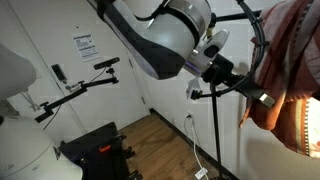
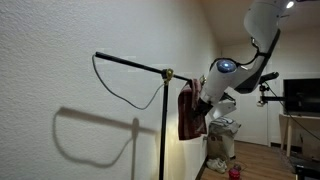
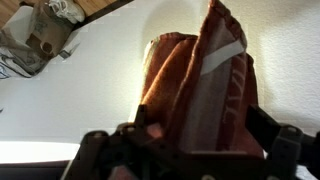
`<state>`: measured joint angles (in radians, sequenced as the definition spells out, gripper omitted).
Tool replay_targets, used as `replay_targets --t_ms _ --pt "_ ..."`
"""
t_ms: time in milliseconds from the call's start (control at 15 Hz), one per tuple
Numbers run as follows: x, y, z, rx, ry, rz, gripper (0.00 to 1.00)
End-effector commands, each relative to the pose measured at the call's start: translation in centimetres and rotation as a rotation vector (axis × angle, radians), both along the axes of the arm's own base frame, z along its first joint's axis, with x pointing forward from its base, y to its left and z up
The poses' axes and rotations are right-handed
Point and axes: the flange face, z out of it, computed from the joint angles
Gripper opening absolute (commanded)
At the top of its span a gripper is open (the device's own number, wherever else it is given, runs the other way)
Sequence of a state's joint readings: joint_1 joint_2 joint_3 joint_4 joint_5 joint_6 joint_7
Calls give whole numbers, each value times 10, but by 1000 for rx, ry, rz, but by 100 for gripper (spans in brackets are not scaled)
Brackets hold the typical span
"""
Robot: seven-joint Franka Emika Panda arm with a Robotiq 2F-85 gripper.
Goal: Pick the cloth and hang it on the rope on the lamp stand
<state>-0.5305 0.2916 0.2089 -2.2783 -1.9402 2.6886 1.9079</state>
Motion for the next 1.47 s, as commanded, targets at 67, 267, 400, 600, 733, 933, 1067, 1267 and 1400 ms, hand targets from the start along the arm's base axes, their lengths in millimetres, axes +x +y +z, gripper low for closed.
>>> replay_targets --t_ms 67,267,400,600,733,933,1067,1267,1400 --pt "10 -6 0 -31 -8 -8 100" --pt "12 -7 3 -33 -26 -11 66" --pt "11 -7 6 -23 -28 -25 49" --pt "7 -2 11 -21 -31 -27 27" --pt "5 2 16 -38 -39 -28 12" --pt "-4 13 25 -62 -42 -25 0" --pt "-14 25 34 -76 -49 -10 0" --pt "-36 53 48 -116 -62 29 1" --pt "-51 78 61 -152 -93 65 1"
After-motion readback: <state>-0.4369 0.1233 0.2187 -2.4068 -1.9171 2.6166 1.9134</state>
